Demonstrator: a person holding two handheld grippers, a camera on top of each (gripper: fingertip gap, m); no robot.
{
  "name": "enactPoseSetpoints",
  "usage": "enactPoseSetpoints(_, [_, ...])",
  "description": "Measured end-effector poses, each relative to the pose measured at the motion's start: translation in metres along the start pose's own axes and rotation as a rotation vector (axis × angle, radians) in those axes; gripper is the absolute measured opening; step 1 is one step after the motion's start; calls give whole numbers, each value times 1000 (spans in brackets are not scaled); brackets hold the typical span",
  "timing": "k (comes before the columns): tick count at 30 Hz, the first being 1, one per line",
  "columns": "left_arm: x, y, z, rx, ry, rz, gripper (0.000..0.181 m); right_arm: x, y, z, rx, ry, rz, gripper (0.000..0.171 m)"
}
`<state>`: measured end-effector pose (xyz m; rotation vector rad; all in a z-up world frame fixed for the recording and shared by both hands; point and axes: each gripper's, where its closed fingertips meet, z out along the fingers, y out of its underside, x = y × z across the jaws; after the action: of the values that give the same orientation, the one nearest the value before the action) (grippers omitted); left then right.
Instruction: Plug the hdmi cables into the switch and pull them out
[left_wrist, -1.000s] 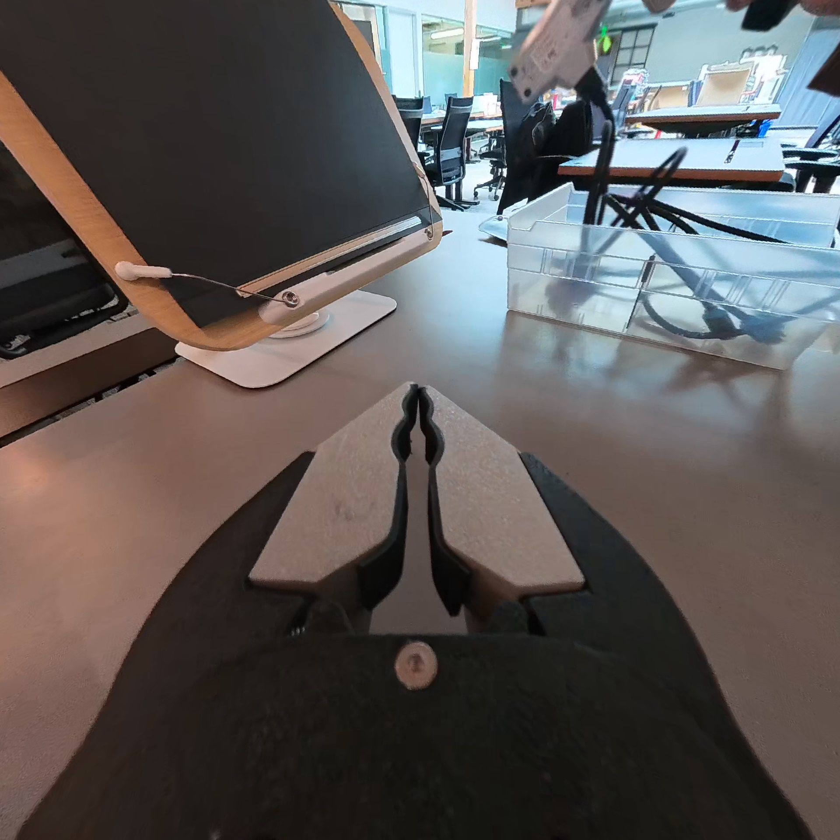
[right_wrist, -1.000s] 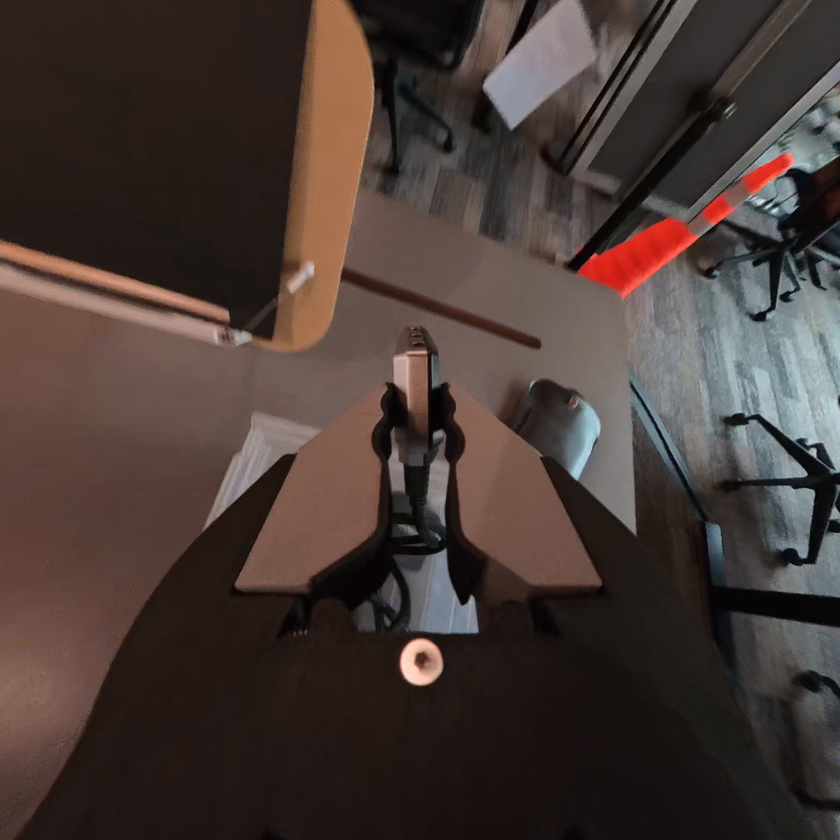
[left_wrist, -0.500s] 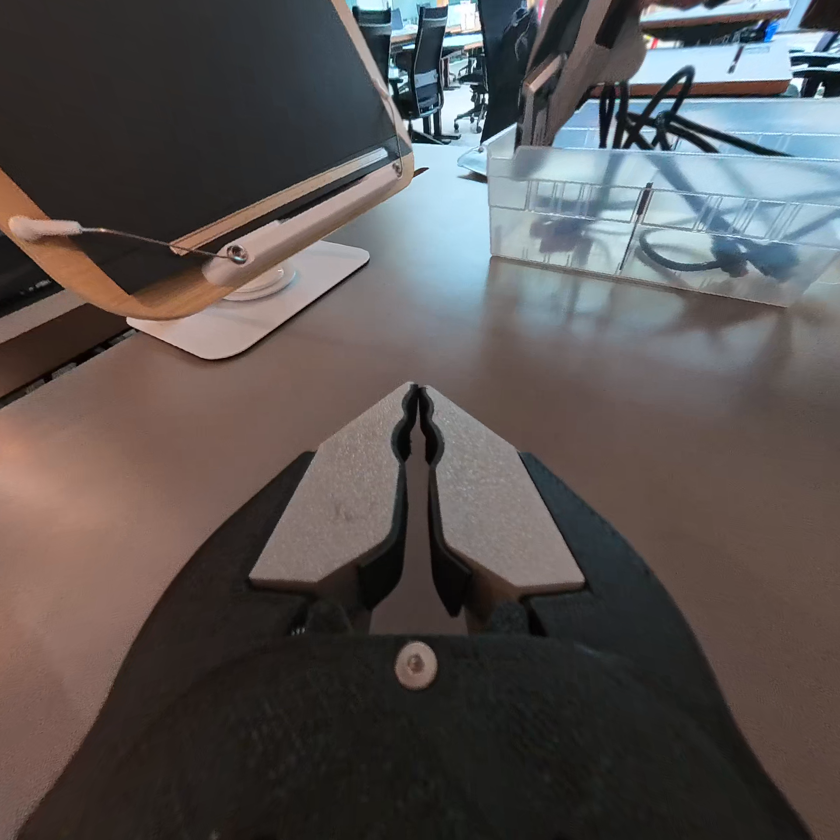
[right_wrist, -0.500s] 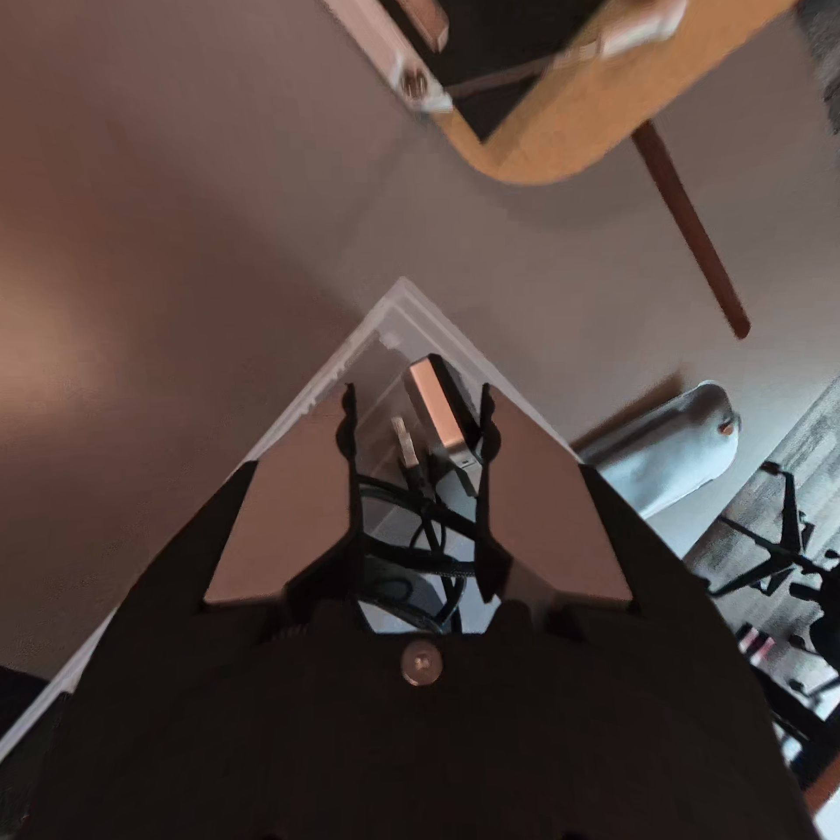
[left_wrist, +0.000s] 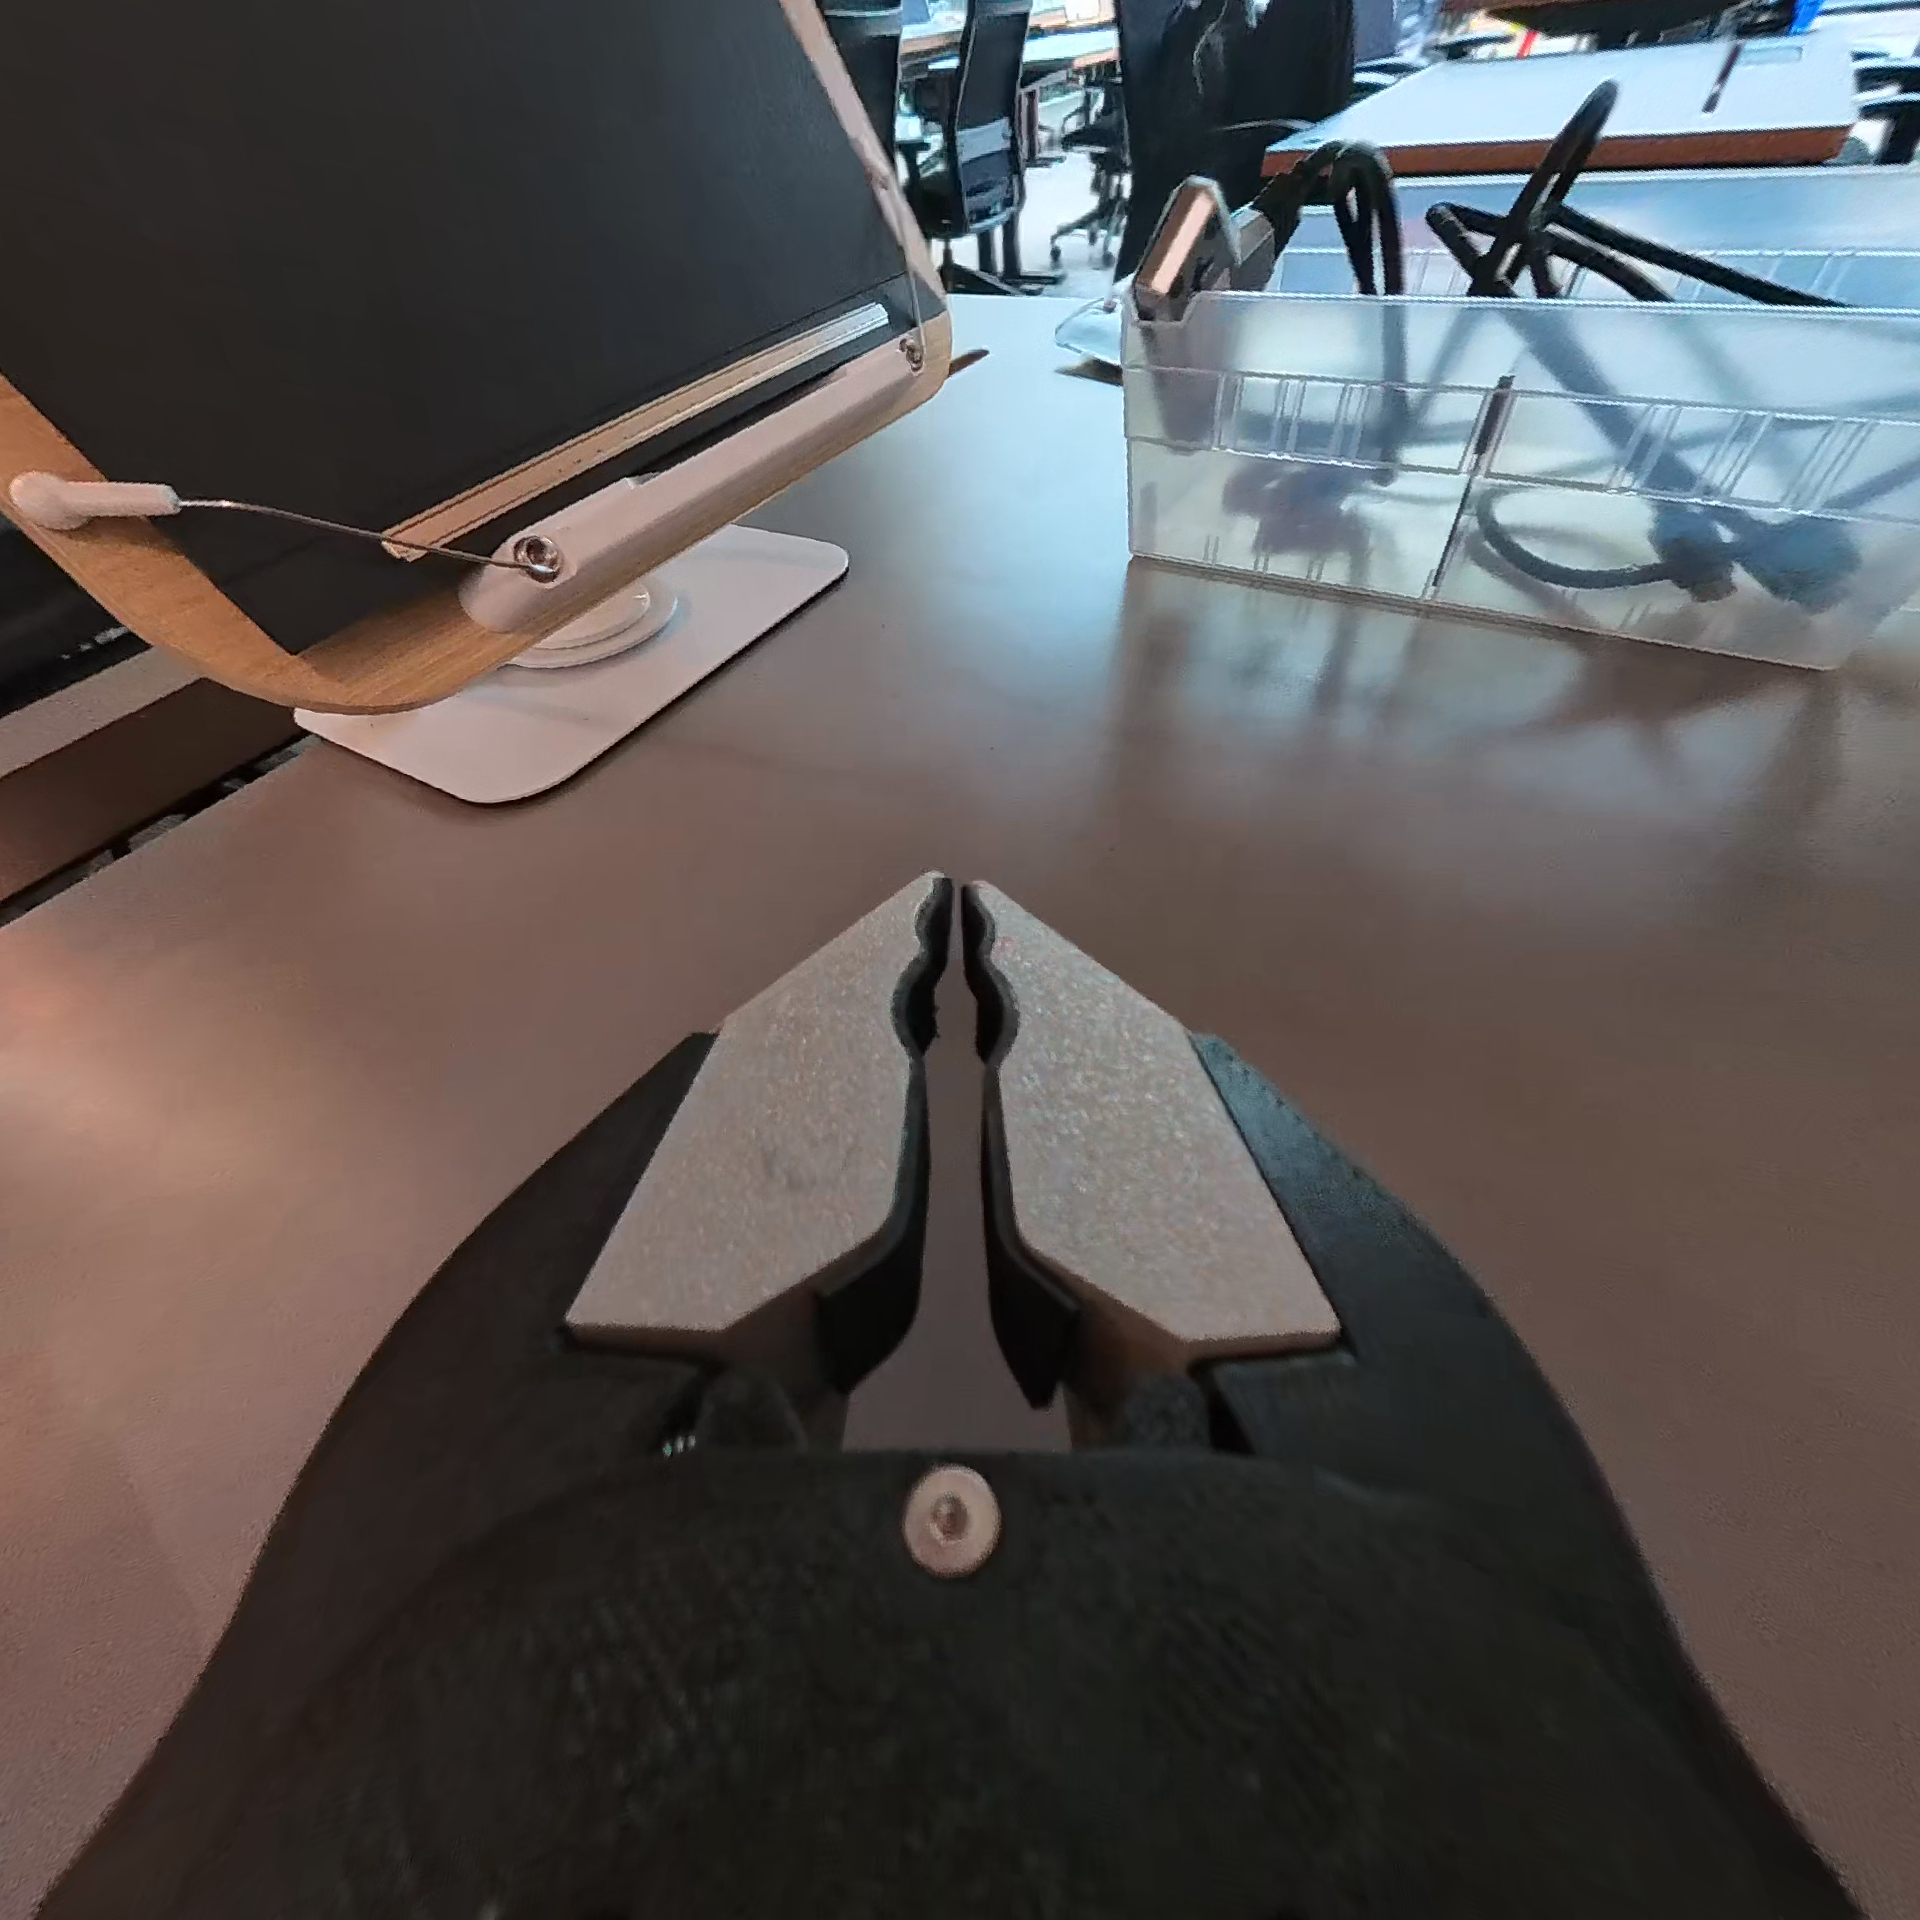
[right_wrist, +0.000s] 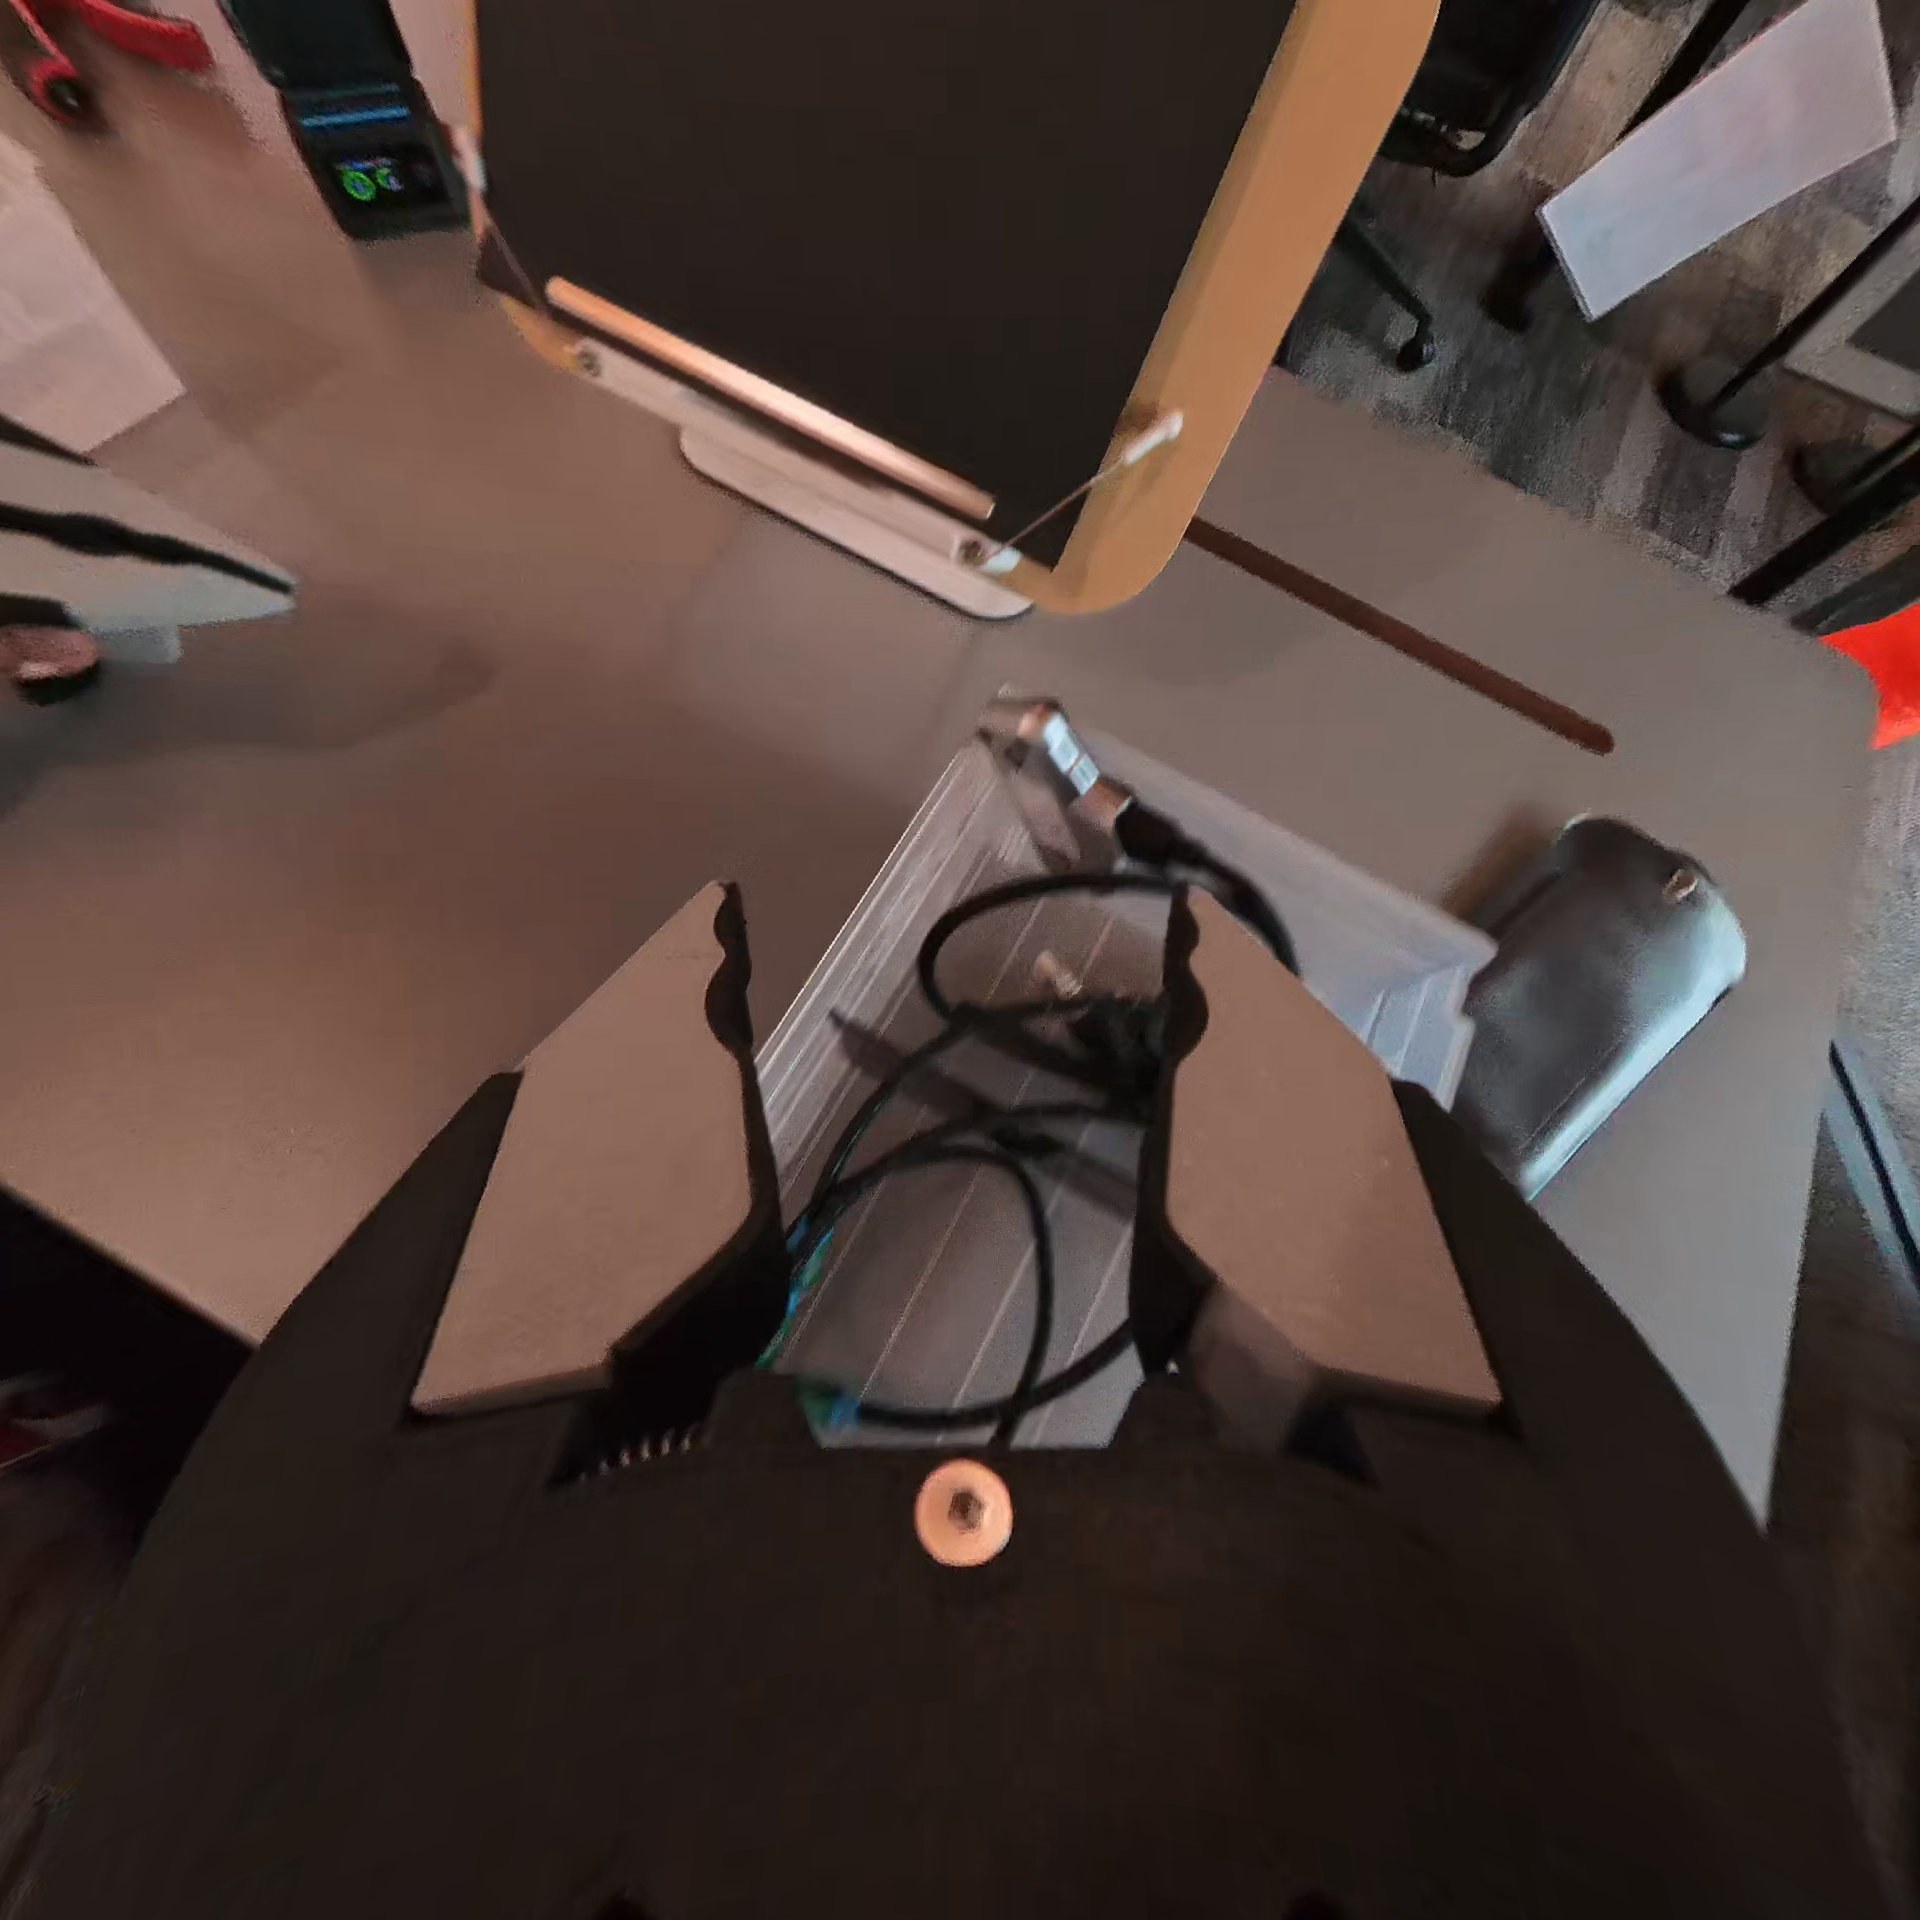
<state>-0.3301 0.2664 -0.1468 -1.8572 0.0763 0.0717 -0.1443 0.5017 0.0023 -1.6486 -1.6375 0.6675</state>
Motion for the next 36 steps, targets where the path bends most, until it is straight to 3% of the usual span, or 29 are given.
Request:
enactPoseSetpoints(6, [17,-10,-5,77,63,6,10,-59,69,-44,141,-114,38,84])
enactPoseSetpoints(10, [70,-20,-17,149,224,-6,21,-99,110,-38,121,-197,49,98])
enactPoseSetpoints(13, [111,-12,-34,98,233,3,24,-128,138,-24,57,-240,19,99])
enactPoseSetpoints(16, [113,10,-69,-77,-89,-15,14,-146,152,-15,20,-242,-14,95])
enactPoseSetpoints(20, [118,14,-152,-173,-296,-56,36,-132,148,3,41,-143,-14,94])
enactPoseSetpoints(22, [93,15,-198,-204,-442,-83,43,-121,142,12,53,-120,15,85])
enactPoseSetpoints(24, [64,23,-237,-240,-567,-128,51,-107,142,22,32,-71,39,88])
enactPoseSetpoints(27, [28,45,-264,-276,-667,-212,60,-92,156,43,-66,-2,13,78])
enactPoseSetpoints(28, [20,56,-263,-294,-673,-226,60,-92,162,48,-106,-8,12,82])
enactPoseSetpoints(29, [13,69,-257,-326,-671,-239,60,-97,163,49,-122,-48,23,67])
enactPoseSetpoints(30, [8,82,-249,-358,-657,-243,59,-102,164,49,-135,-84,31,57])
enactPoseSetpoints(34, [-21,92,-250,-353,-724,-142,4,-107,171,45,-233,-36,-26,40])
enactPoseSetpoints(36, [-27,85,-260,-316,-747,-130,3,-110,174,42,-294,-4,-98,31])
